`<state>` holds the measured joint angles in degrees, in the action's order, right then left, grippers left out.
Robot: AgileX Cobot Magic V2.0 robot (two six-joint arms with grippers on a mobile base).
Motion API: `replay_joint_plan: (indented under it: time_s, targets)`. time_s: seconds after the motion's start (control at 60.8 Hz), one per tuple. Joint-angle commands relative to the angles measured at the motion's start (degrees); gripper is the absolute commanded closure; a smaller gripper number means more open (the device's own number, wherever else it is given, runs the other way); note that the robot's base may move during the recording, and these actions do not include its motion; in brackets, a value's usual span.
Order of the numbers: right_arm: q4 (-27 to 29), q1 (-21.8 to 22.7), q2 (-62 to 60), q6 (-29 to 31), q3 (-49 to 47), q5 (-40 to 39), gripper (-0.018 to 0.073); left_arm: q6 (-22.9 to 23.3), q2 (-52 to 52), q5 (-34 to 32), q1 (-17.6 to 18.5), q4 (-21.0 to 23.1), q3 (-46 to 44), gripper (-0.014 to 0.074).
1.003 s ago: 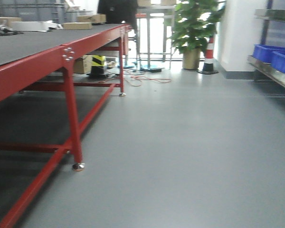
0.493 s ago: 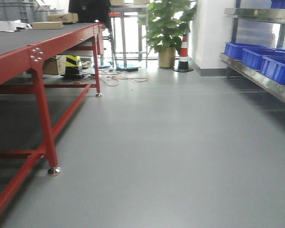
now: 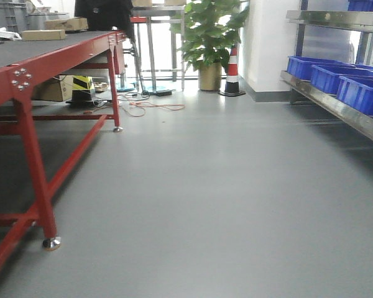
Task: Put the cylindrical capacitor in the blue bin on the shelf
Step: 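Drive the base up to the shelf of blue bins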
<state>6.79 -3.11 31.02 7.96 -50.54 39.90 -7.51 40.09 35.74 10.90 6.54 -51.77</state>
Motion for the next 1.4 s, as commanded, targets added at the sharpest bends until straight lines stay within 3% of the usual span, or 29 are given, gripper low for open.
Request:
replay_joint_plan:
  time_s: [0.0, 1.381]
  targets:
    - [-0.5, 0.0, -0.3, 0.0, -0.5, -1.0, 0.0721, -0.3, -0.3, -1.4, 0.4, 0.4, -0.3, 0.0707]
    - [-0.5, 0.0, -0.3, 0.0, -0.5, -1.3, 0.0721, -0.3, -0.3, -1.4, 0.4, 0.4, -0.3, 0.0707]
